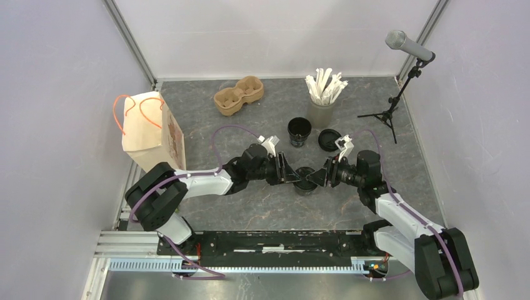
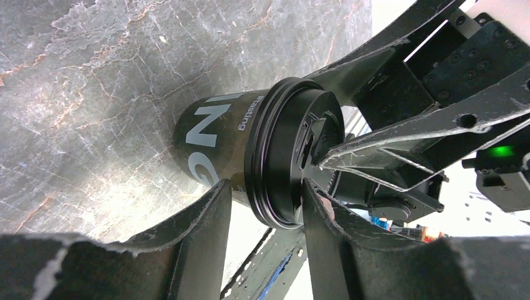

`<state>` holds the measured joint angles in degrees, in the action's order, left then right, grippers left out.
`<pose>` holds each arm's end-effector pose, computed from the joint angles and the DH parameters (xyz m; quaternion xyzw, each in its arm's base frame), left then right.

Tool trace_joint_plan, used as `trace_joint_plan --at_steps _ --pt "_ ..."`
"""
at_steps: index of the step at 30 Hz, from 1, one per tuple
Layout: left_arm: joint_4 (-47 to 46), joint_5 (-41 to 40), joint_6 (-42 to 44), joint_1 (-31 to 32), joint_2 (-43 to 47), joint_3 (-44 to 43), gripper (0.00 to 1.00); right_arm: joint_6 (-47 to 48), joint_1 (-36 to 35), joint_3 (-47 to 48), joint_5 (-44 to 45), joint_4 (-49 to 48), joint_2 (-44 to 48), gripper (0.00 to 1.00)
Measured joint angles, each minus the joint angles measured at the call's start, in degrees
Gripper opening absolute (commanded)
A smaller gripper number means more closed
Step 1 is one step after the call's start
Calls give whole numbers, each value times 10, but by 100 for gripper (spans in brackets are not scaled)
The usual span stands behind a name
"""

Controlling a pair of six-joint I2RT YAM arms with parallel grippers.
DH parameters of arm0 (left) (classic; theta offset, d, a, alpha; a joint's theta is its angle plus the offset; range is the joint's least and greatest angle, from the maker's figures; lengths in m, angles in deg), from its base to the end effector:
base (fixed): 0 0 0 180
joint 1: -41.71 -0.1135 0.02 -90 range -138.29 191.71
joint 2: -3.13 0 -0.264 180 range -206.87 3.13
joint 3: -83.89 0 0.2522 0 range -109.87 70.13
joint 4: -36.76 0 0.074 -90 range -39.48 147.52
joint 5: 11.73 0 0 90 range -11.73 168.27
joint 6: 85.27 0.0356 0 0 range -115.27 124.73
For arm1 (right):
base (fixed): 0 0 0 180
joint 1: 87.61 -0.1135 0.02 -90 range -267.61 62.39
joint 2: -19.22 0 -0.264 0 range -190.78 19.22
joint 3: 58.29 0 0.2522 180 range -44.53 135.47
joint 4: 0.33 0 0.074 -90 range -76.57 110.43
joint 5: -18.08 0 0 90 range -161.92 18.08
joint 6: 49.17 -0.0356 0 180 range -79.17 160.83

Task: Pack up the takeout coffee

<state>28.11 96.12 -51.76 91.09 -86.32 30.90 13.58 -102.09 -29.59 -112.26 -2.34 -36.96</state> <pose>0.1973 -0.2468 0.1773 0.0275 0.8493 -0.4872 0.2015 0.1764 0.0693 0.1730 -0.0947 0.8093 0.4509 0.3644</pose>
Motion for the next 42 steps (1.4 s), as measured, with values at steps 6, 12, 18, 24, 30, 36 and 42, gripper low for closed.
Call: trace_joint_plan --at_steps 6,12,18,24,30,36,42 --pt "16 -1 12 0 -9 -16 46 4 0 19 16 40 0 56" --pt "26 -10 20 2 -9 -22 45 7 0 12 20 35 5 52" --pt "13 -6 20 2 -17 -21 44 0 2 -13 21 -15 7 50" --pt "11 2 20 2 -19 -24 46 1 3 -6 23 -2 10 55" --pt "52 1 29 2 -17 -48 54 26 2 50 48 96 14 63" --pt "87 1 43 3 -14 -81 54 51 2 90 82 158 26 65" --pt "102 1 47 3 -13 -81 52 86 2 127 123 223 38 60"
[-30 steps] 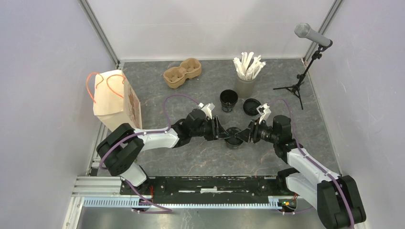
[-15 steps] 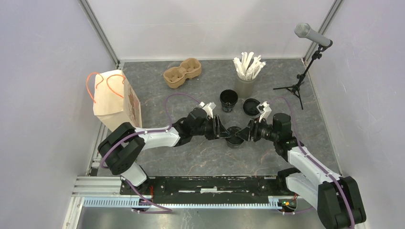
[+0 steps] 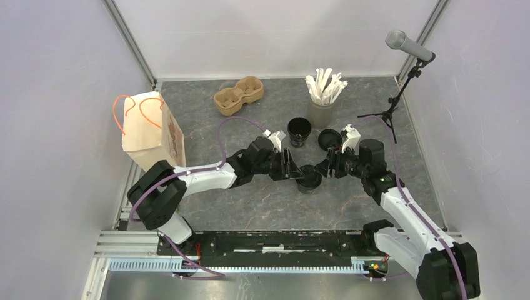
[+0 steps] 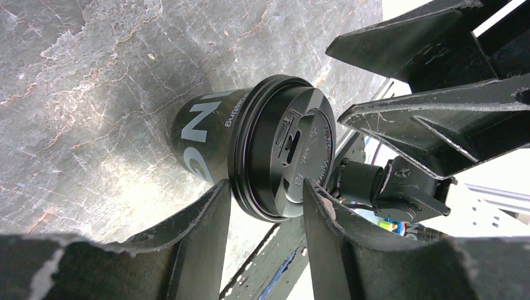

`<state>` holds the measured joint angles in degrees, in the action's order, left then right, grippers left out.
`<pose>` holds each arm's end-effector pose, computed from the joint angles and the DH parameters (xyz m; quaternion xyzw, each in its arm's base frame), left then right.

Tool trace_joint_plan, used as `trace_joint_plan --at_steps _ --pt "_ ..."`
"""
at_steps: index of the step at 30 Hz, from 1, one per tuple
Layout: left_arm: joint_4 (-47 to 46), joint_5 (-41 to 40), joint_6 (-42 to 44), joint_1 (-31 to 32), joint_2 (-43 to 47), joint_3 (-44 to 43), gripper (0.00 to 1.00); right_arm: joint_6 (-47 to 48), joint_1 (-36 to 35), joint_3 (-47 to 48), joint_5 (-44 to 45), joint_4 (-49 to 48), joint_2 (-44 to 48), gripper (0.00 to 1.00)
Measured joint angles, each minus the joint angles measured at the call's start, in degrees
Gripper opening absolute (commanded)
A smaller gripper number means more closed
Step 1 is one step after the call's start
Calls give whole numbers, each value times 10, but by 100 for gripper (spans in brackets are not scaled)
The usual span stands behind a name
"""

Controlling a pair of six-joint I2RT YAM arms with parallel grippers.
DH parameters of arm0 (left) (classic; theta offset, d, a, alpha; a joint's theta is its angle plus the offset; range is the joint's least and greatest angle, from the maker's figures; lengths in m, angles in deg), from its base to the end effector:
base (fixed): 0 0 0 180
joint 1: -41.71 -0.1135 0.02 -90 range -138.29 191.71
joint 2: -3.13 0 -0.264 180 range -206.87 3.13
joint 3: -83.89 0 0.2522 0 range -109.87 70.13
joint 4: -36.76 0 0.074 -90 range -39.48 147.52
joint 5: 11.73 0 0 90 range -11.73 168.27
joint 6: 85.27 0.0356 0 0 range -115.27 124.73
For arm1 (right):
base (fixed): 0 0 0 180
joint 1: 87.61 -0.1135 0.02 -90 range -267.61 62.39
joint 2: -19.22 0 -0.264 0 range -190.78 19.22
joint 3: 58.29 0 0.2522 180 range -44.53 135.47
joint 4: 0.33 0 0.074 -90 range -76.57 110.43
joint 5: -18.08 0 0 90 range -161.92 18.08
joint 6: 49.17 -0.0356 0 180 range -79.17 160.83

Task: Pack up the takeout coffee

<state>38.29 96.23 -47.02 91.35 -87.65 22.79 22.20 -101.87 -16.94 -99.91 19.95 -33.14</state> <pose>0.2086 -0.2623 0.1967 0.0608 0.8618 -0.4613 0.2019 0.1863 0.0646 0.2196 -0.0862 0.8496 0.3368 0.3965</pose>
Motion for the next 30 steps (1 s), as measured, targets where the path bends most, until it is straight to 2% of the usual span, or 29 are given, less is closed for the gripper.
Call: trace_joint_plan --at_steps 12,19,30 --pt "-4 -1 3 0 -5 0 43 42 -29 34 38 70 31 40" --pt "-49 -1 -15 11 -14 20 40 38 -98 35 61 69 33 39" --pt "-85 -30 -39 25 -15 31 40 37 -123 -15 106 21 38 38"
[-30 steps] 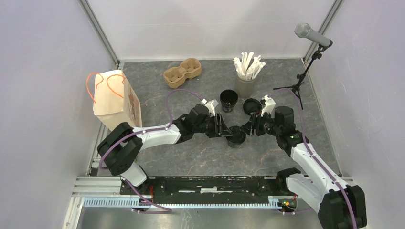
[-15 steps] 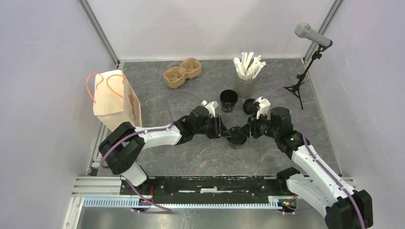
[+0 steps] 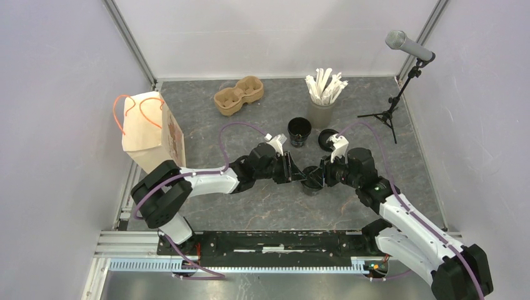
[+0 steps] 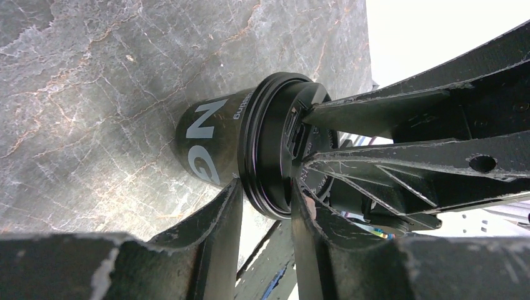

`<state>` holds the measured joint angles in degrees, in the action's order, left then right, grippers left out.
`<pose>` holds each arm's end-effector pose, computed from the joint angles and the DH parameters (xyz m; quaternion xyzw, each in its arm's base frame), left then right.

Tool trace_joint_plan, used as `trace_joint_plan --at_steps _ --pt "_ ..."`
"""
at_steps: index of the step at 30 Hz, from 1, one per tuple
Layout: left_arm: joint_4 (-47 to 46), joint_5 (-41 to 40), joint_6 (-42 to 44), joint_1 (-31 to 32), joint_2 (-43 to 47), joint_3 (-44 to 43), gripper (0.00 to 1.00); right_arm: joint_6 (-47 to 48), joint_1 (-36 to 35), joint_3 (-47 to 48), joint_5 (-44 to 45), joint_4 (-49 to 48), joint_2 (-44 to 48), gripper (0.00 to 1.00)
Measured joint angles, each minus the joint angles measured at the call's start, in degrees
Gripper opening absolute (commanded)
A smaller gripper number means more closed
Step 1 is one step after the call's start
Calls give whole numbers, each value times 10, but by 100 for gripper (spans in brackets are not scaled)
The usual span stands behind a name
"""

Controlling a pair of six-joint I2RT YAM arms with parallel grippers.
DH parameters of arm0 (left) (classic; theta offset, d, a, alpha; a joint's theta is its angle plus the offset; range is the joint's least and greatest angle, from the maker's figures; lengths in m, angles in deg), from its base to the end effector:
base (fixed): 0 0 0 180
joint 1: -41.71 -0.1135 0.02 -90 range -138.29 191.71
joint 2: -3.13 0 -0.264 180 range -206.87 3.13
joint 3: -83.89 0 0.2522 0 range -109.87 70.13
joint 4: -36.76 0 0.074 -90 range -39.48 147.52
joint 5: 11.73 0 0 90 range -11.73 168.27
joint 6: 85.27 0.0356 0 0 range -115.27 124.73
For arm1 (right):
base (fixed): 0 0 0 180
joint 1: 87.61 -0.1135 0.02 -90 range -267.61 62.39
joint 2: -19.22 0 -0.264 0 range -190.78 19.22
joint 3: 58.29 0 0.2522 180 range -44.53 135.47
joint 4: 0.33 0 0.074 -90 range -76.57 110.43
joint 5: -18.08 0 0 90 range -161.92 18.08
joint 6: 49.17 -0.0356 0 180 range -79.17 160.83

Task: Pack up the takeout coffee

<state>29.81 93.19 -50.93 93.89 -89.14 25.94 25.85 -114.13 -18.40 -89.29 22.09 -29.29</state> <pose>0.1982 -0.2703 0.1853 0.0417 0.8487 -0.4818 0.2138 0.1626 0.0930 0.2178 -0.1604 0.8487 0.2953 0.4083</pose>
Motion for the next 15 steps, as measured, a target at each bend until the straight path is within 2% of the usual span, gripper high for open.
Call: trace_joint_plan --at_steps 9,15 --pt "-2 -13 0 1 0 -2 39 1 -1 -21 17 -50 -7 37" --pt "18 -46 0 14 11 -4 43 0 -1 -67 17 -87 40 37"
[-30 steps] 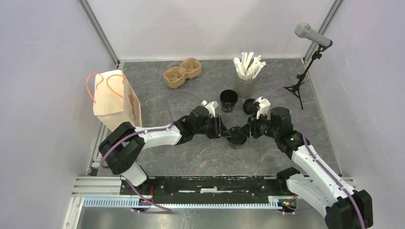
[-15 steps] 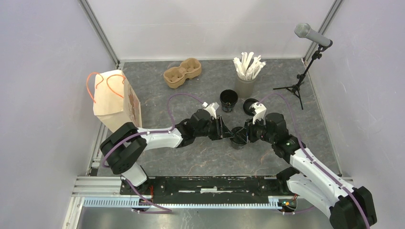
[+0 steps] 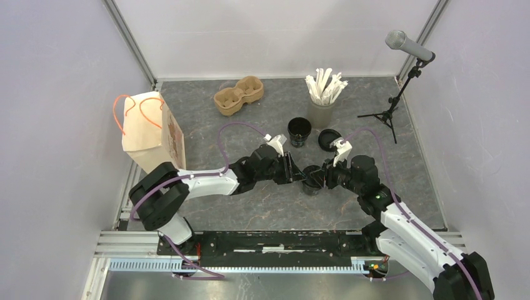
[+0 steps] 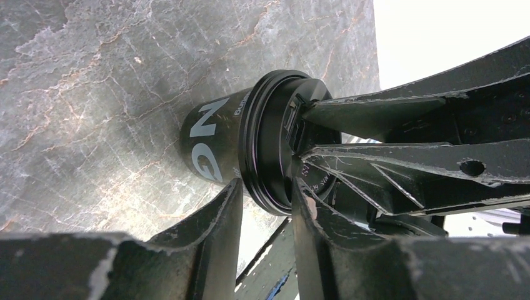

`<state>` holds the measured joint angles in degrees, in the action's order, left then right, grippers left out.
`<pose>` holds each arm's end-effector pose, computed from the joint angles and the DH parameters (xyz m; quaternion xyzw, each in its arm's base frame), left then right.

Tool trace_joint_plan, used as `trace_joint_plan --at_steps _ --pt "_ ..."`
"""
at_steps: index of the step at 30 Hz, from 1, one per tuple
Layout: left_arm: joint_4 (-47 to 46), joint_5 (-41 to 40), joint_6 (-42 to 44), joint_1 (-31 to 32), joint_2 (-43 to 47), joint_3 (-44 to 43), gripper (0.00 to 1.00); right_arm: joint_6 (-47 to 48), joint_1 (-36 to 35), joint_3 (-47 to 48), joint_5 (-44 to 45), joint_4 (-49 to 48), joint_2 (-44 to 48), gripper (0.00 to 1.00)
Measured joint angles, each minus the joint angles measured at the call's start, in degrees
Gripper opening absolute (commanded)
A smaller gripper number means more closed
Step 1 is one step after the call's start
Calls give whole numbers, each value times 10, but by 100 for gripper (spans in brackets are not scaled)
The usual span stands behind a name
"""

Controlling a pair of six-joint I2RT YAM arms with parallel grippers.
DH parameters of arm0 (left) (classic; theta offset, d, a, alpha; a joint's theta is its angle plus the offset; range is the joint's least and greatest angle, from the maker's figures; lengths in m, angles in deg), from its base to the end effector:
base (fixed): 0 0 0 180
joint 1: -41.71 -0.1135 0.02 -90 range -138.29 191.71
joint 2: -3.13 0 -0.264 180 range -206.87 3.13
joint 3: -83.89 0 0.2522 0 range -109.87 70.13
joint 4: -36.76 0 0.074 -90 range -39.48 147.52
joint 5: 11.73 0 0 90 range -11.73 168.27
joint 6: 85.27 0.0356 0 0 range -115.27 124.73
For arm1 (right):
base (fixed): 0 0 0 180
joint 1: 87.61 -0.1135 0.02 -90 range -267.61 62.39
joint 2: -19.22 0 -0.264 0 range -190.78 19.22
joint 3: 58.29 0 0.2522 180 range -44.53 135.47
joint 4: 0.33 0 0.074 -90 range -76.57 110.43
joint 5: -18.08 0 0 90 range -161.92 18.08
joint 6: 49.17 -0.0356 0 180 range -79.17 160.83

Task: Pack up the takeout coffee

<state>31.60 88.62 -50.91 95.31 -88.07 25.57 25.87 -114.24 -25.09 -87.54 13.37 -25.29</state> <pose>0.1930 -0.2725 0.1898 0.0315 0.8531 -0.4646 0.2353 0.1541 0.0880 0.2033 -0.1576 0.8239 0.2961 0.4569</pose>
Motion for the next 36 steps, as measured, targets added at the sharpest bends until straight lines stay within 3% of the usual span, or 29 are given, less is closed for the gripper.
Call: trace_joint_plan --at_steps 4,10,20,23,28,31,36 --pt "17 -2 0 3 8 0 50 1 0 1 -7 4 5 42" --pt "113 -12 9 3 57 -20 70 7 3 34 -2 68 16 51" --pt "290 -89 83 4 148 -131 83 58 3 139 -10 193 19 75" --pt "342 -119 113 5 196 -145 100 75 1 155 -8 210 12 83" --pt "422 -157 173 5 290 -153 100 93 -31 165 14 242 -10 89" --pt "470 -174 211 5 353 -150 100 97 -53 169 36 257 -13 98" --pt "547 -186 269 5 460 -133 100 102 -86 183 76 271 -26 98"
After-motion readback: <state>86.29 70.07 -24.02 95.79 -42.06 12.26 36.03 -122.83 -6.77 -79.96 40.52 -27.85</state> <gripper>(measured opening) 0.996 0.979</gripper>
